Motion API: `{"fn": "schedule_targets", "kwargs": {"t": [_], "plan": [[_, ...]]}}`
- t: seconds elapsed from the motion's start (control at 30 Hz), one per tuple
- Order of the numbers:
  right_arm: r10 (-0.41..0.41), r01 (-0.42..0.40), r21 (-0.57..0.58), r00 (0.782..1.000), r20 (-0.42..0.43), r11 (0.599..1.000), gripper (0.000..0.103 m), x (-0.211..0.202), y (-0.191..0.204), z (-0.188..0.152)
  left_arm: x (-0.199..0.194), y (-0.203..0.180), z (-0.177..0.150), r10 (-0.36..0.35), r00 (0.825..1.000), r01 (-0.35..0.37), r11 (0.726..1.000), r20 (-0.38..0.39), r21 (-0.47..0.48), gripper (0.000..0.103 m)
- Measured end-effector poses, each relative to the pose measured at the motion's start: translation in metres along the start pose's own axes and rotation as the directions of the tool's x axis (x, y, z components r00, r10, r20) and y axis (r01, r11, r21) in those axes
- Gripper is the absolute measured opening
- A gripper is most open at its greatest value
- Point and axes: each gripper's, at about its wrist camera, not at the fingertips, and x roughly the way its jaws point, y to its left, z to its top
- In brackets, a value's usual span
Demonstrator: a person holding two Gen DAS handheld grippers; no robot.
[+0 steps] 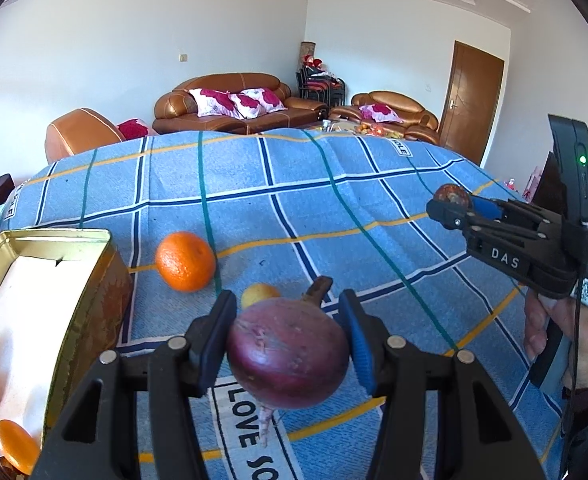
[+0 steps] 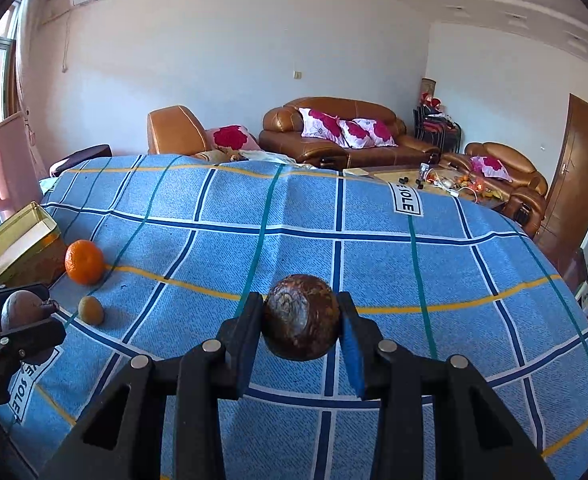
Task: Organize fruits
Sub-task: 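Carry the brown fruit and red onion over the tin tray with both grippers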
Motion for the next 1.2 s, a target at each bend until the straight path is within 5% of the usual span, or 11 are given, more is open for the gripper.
{"fn": "schedule_targets", "kwargs": {"t": [0.57,1.2], "plan": [[0.145,-0.138,-0.067,0.983,0.116,0.988,0.039,-0.075,0.074,0.011,-0.069,0.022,0.004,0.020,0.996,-0.018,1.000,0.092,-0.018,0.055],[0.351,-0.331,-0.159,0.928,0.122,0.930,0.039,-0.085,0.190,0.028,-0.145,0.115,-0.012,0.163,0.974,-0.147,0.983,0.154,-0.110,0.055]]}}
